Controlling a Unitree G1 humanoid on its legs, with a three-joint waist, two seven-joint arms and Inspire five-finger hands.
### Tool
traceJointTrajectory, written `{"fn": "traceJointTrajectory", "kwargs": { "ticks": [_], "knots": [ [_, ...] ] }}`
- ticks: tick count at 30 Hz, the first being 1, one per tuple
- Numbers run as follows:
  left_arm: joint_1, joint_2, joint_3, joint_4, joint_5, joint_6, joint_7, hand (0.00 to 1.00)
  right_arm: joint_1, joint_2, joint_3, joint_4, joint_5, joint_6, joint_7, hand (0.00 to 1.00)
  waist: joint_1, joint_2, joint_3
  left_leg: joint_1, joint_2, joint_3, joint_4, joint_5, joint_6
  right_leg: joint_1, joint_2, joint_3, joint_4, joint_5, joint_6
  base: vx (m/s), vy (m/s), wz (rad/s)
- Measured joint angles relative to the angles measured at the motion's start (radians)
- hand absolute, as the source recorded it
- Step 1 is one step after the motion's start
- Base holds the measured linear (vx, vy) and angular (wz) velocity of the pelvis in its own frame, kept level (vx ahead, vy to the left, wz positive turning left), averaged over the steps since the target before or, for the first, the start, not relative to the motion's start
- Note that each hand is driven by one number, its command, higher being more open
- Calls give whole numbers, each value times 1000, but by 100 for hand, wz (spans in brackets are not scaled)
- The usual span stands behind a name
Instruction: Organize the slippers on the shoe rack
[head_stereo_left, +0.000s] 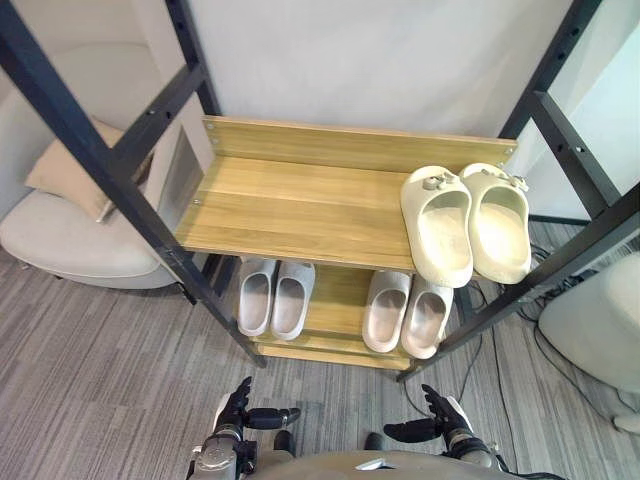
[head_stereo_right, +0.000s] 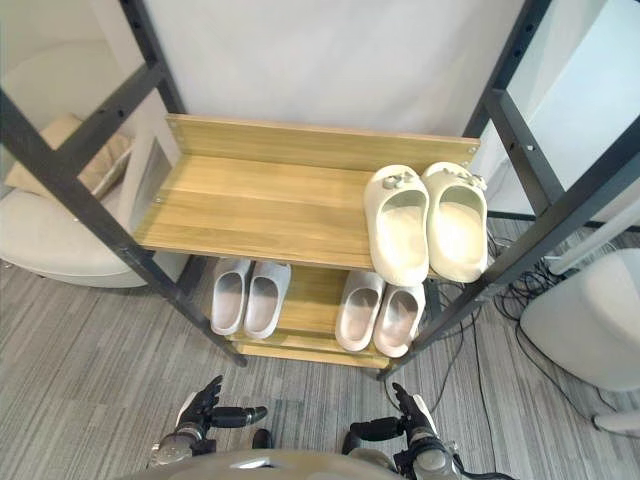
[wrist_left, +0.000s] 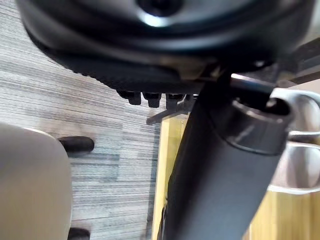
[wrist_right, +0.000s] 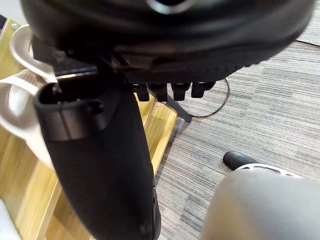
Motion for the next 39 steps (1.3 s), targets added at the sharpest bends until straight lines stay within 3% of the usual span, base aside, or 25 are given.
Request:
{"fn": "traceJointTrajectory", "kwargs": {
  "ticks": [3, 5, 6, 9, 11, 12, 13, 14, 16, 17, 18, 19, 20, 22, 24, 25, 26, 28, 30, 31, 32, 34, 37, 38, 39],
  "knots": [
    [-44, -8, 23, 6, -23, 0, 15, 100, -59, 33, 8, 6, 0, 8, -11, 100, 11, -2, 54, -94, 9, 13, 164, -51, 18, -146, -18, 27, 248, -59, 2, -75, -5, -34],
    [-57, -16, 23, 6, -28, 0, 17, 100, -63, 47, 13, 5, 4, 10, -10, 100, 17, 2, 60, -131, 7, -3, 226, -63, 38, -161, -27, 30, 283, -64, 11, -119, -35, 17],
    [-65, -25, 26, -1, -29, -11, 22, 100, -68, 64, 19, -6, 17, 9, -9, 100, 20, 2, 67, -151, 2, -36, 244, -81, 29, -205, -54, 56, 480, -195, 36, -111, -88, 56],
    [-69, -28, 27, -5, -30, -25, 28, 100, -62, 82, 20, -6, 33, 5, -8, 100, 34, -21, 62, -210, -29, -111, 296, -77, 19, -221, -69, 99, 760, -310, 69, -110, -174, 81],
    [-64, -35, 38, -8, -43, -25, 35, 100, -65, 87, 21, -23, 38, -6, -9, 100, 65, -33, 52, -276, -43, -155, 307, -43, -14, -190, -60, 153, 764, -378, 97, -177, -268, 73],
    [-72, -41, 44, -9, -44, -25, 40, 100, -72, 86, 21, -33, 38, -8, -9, 100, 73, -42, 48, -306, -49, -174, 301, -17, -26, -190, -45, 177, 710, -411, 81, -200, -253, 62],
    [-80, -56, 47, -4, -46, -24, 48, 100, -95, 80, 21, -33, 39, -6, -12, 100, 82, -17, 52, -336, -43, -193, 263, 31, -39, -188, -16, 181, 633, -432, 42, -194, -192, 47],
    [-83, -71, 43, 1, -46, -24, 49, 100, -111, 67, 21, -32, 39, -6, -14, 100, 84, 20, 53, -354, -19, -219, 217, 77, -47, -180, 19, 167, 559, -428, -6, -266, -229, 48],
    [-91, -100, 10, 14, -49, -24, 50, 100, -112, 36, 18, -24, 52, -5, -30, 100, 80, 99, 71, -351, 31, -294, 147, 152, -85, -138, 76, 75, 483, -374, -56, -305, -198, 85],
    [-89, -102, 0, 15, -53, -25, 51, 100, -105, 31, 15, -21, 60, -3, -33, 100, 80, 117, 74, -342, 47, -300, 123, 151, -81, -124, 90, 40, 473, -365, -68, -318, -165, 110],
    [-91, -101, -13, 17, -55, -25, 53, 100, -102, 27, 0, -20, 60, -2, -37, 100, 74, 121, 81, -335, 64, -274, 85, 107, -81, -110, 93, -4, 451, -351, -86, -242, -133, 90],
    [-95, -98, -18, 19, -55, -26, 55, 100, -102, 37, -8, -19, 60, -1, -40, 100, 68, 108, 85, -332, 71, -238, 56, 65, -78, -102, 84, -29, 417, -331, -97, -219, -106, 112],
    [-112, -77, -18, 21, -53, -31, 53, 100, -108, 52, -32, -21, 60, -4, -46, 100, 53, 81, 99, -342, 61, -131, 61, 64, -60, -100, 46, -73, 383, -303, -108, -149, -64, 116],
    [-124, -73, -19, 24, -42, -32, 51, 100, -102, 47, -67, -24, 60, -3, -54, 100, 42, 58, 97, -370, 20, -45, 236, 57, -42, -127, -16, -130, 359, -273, -101, -184, -36, 118],
    [-122, -83, -23, 43, -40, -33, 57, 100, -78, 31, -79, -23, 60, 0, -53, 100, 44, 68, 91, -335, 11, -41, 371, 15, -38, -125, -37, -174, 341, -253, -91, -118, 60, 83],
    [-118, -88, -25, 60, -33, -32, 57, 100, -63, 29, -80, -22, 60, 3, -52, 100, 42, 82, 83, -281, 25, -25, 399, -67, -25, -125, -43, -204, 339, -247, -82, -98, 149, 71],
    [-120, -91, -26, 72, -25, -31, 56, 100, -60, 33, -80, -21, 60, 3, -48, 100, 38, 96, 74, -261, 45, 7, 397, -94, -14, -126, -46, -231, 344, -244, -77, -99, 164, 86],
    [-120, -92, -35, 76, -17, -30, 56, 100, -66, 45, -81, -14, 59, 5, -43, 100, 29, 90, 67, -245, 36, 43, 316, -70, 4, -121, -51, -287, 340, -232, -64, -92, 136, 87],
    [-122, -63, -78, 79, -4, -30, 51, 100, -61, 88, -82, -3, 59, 3, -36, 100, 11, 49, 47, -201, -5, 66, 153, 1, 12, -83, -80, -372, 242, -186, -44, -81, 156, 115],
    [-125, -66, -93, 88, -1, -29, 48, 100, -59, 96, -96, 2, 59, 0, -34, 100, 2, 53, 46, -164, 11, 131, 158, -23, 11, -55, -85, -407, 228, -173, -34, -8, 100, 122],
    [-125, -78, -96, 95, 5, -28, 47, 100, -59, 98, -109, 7, 59, 2, -32, 100, -10, 55, 45, -131, -1, 152, 102, 2, 7, -30, -98, -442, 217, -164, -19, -37, 152, 97],
    [-121, -81, -95, 94, 7, -31, 46, 100, -60, 105, -119, 11, 59, 4, -31, 100, -1, 50, 38, -84, -38, 135, 2, 57, 32, -7, -108, -454, 188, -138, 5, -72, 234, 50],
    [-116, -71, -92, 101, 14, -30, 45, 100, -66, 127, -119, 24, 55, 8, -24, 100, -5, 28, 34, -51, -106, 82, -38, 53, 74, 3, -192, -493, 283, -173, 45, -36, 211, 49],
    [-116, -68, -92, 101, 14, -31, 46, 100, -66, 129, -118, 25, 55, 10, -23, 100, -5, 21, 35, -46, -120, 74, -38, 47, 84, 6, -214, -498, 312, -186, 48, -2, 183, 65],
    [-114, -56, -92, 105, 15, -32, 46, 100, -64, 134, -118, 25, 55, 14, -19, 100, -5, 4, 35, -30, -155, 49, -29, 32, 105, 10, -275, -497, 412, -214, 39, 11, 211, 50]
  ]
}}
